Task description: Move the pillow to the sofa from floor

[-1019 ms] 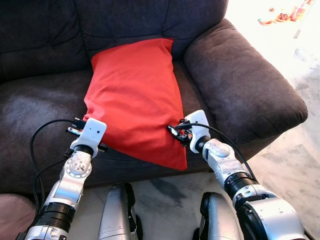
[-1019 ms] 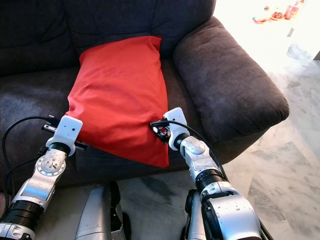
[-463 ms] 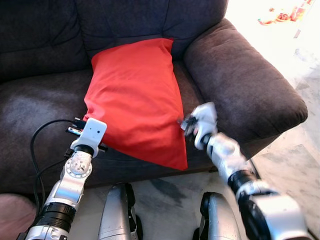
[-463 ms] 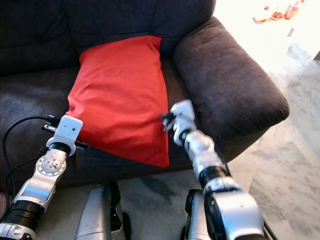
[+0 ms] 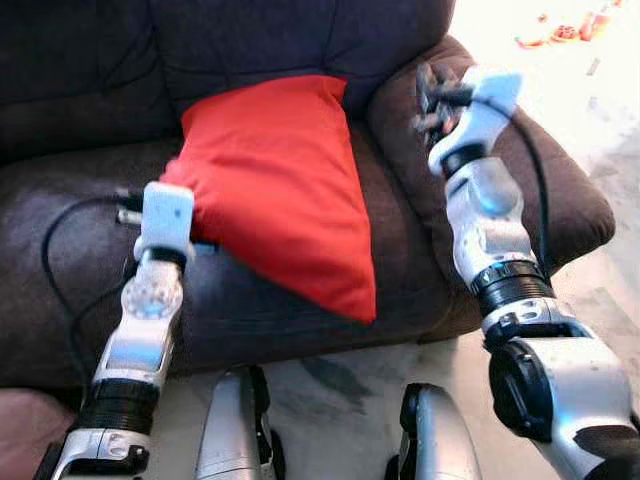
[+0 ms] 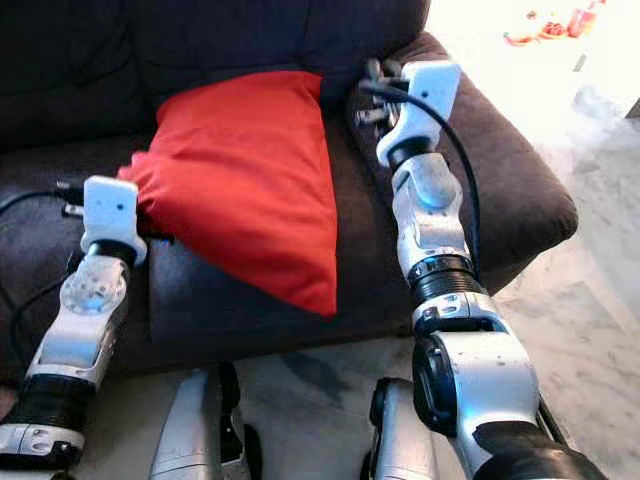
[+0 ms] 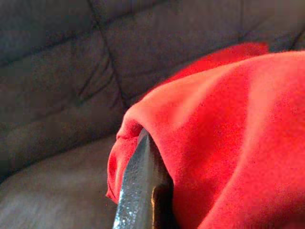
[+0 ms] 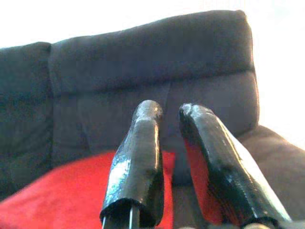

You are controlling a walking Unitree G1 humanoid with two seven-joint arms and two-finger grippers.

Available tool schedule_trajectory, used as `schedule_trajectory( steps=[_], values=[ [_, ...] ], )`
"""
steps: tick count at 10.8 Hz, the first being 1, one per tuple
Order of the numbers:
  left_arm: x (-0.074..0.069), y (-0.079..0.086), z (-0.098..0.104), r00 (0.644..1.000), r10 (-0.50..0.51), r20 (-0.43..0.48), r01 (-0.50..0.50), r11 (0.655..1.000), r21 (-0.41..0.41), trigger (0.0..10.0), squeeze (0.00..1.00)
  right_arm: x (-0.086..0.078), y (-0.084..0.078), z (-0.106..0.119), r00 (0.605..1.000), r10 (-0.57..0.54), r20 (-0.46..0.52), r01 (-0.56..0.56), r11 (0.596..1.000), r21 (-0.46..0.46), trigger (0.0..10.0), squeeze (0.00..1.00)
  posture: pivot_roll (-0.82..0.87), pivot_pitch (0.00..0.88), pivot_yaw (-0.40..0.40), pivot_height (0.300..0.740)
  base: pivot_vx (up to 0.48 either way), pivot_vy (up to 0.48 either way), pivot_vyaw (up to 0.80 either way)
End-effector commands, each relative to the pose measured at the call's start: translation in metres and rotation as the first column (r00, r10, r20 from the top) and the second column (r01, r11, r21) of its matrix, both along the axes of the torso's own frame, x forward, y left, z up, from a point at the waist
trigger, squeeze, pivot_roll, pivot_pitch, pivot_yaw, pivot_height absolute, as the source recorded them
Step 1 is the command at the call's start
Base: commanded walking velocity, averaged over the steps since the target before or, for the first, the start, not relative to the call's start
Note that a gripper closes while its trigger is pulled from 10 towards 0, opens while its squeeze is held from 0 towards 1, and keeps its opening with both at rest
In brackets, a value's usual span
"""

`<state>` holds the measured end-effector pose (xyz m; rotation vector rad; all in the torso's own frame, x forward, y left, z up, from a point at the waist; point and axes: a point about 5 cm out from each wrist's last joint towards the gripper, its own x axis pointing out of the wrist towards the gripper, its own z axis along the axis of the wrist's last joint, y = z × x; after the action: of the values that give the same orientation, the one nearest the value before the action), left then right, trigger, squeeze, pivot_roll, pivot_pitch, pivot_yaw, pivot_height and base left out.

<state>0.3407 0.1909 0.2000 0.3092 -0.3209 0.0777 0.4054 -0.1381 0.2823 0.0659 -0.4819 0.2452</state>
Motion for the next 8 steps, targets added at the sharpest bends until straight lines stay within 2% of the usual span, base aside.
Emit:
schedule_trajectory(
  steps=[1,3,4,5,6,7,8],
  values=[
    [-0.002,0.000,0.022,0.996,-0.008,0.085,0.009,1.000,-0.013,10.0,0.00,-0.002,0.003,0.008,0.999,0.003,0.035,-0.003,1.000,0.015,10.0,0.00,0.09,0.142,0.031,0.547,0.000,0.000,0.00],
    [-0.003,-0.003,0.030,0.995,-0.023,0.100,0.024,1.000,-0.011,10.0,0.00,-0.007,-0.002,0.029,0.994,-0.028,0.106,0.021,0.998,0.062,10.0,0.00,0.09,0.148,0.030,0.547,0.000,0.000,0.00],
    [-0.004,-0.010,0.034,0.992,-0.071,0.105,0.072,0.997,-0.011,10.0,0.00,-0.011,-0.007,0.052,0.987,-0.027,0.160,0.010,0.994,0.110,10.0,0.00,0.08,0.147,0.030,0.547,0.000,0.000,0.00],
    [-0.004,-0.015,0.026,0.991,-0.108,0.075,0.110,0.994,-0.023,10.0,0.00,-0.010,-0.004,0.044,0.991,-0.040,0.127,0.033,0.998,0.057,10.0,0.00,0.08,0.147,0.030,0.547,0.000,0.000,0.00],
    [-0.005,-0.017,0.017,0.992,-0.122,0.042,0.123,0.992,-0.028,10.0,0.00,-0.010,-0.001,0.022,0.997,-0.023,0.069,0.019,0.998,0.059,10.0,0.00,0.08,0.146,0.028,0.547,0.000,0.000,0.00],
    [-0.008,-0.014,0.005,0.994,-0.112,-0.009,0.112,0.993,-0.050,10.0,0.00,-0.014,0.002,-0.022,0.998,-0.016,-0.056,0.018,0.999,0.045,10.0,0.00,0.09,0.150,0.030,0.547,0.000,0.000,0.00],
    [-0.010,-0.009,0.002,0.995,-0.100,-0.021,0.099,0.994,-0.053,10.0,0.00,-0.019,0.000,-0.037,0.994,-0.024,-0.105,0.029,0.999,0.045,10.0,0.00,0.09,0.154,0.031,0.547,0.000,0.000,0.00]
  ],
)
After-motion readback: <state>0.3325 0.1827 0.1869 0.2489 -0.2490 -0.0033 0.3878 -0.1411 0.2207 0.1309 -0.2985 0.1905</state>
